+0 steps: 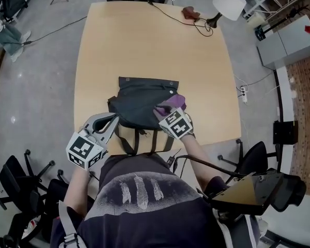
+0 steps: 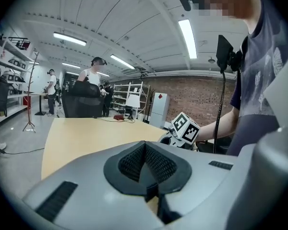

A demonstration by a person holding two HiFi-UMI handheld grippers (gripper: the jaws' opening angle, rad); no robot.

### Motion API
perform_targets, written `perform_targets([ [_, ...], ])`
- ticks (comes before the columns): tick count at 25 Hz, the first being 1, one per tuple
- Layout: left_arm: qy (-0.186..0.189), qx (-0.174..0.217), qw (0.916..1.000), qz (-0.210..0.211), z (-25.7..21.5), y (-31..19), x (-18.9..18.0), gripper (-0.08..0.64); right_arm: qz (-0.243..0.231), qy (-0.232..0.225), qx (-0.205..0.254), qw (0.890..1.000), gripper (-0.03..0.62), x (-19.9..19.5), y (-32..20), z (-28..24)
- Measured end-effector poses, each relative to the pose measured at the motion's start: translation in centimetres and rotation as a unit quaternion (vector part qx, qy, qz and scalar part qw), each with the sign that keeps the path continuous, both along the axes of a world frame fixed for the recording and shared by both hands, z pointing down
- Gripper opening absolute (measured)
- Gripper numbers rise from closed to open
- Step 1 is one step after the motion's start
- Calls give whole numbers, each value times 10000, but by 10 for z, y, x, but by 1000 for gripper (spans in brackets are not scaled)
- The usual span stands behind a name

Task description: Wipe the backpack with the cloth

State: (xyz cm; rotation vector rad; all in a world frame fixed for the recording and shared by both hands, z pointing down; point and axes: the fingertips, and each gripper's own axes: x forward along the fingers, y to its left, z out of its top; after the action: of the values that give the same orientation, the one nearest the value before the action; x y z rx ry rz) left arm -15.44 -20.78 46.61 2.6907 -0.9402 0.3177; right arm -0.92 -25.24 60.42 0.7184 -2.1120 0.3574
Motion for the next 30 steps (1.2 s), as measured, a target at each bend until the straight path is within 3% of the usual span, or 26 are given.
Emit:
perform_targets([
  [5, 16, -96, 10000, 11, 8, 2, -8, 7, -388, -192, -379, 9983, 48, -50, 20, 3],
  [7, 6, -113, 9999, -63, 10, 2, -13, 8, -443, -567, -620, 9955, 48, -66, 27, -3],
  [10, -11, -180, 9996, -212, 15, 1, -20, 7, -597, -1295, -1133, 9833, 48, -98, 40, -13],
  [14, -40, -272, 9988, -401, 21, 2, -25, 7, -798, -2056, -1773, 9591, 48, -132, 55, -18],
  [16, -43, -310, 9983, -501, 22, 3, -27, 7, -822, -2749, -2278, 9305, 48, -148, 62, -29],
  [19, -56, -324, 9968, -735, 22, 2, -36, 8, -612, -4141, -3018, 8565, 48, -171, 61, -61],
  [23, -74, -341, 9938, -1059, 22, 0, -55, 7, -166, -5591, -3245, 7628, 48, -176, 26, -110],
  [24, -111, -364, 9929, -1125, 24, 0, -59, 7, -3, -5820, -3294, 7435, 48, -177, 12, -117],
  [25, -156, -386, 9922, -1175, 26, 1, -63, 7, 188, -5906, -3315, 7355, 48, -179, -2, -118],
  [26, -192, -403, 9917, -1208, 27, 2, -66, 8, 369, -5805, -3281, 7443, 48, -181, -14, -112],
  [27, -210, -415, 9914, -1223, 28, 3, -67, 7, 504, -5473, -3146, 7739, 48, -182, -25, -99],
  [28, -211, -425, 9914, -1222, 29, 4, -68, 7, 569, -4872, -2863, 8230, 48, -181, -33, -79],
  [29, -208, -435, 9915, -1211, 30, 5, -68, 8, 535, -4048, -2422, 8801, 48, -177, -41, -56],
  [30, -206, -445, 9916, -1198, 31, 5, -69, 8, 399, -3128, -1882, 9301, 48, -170, -49, -34],
])
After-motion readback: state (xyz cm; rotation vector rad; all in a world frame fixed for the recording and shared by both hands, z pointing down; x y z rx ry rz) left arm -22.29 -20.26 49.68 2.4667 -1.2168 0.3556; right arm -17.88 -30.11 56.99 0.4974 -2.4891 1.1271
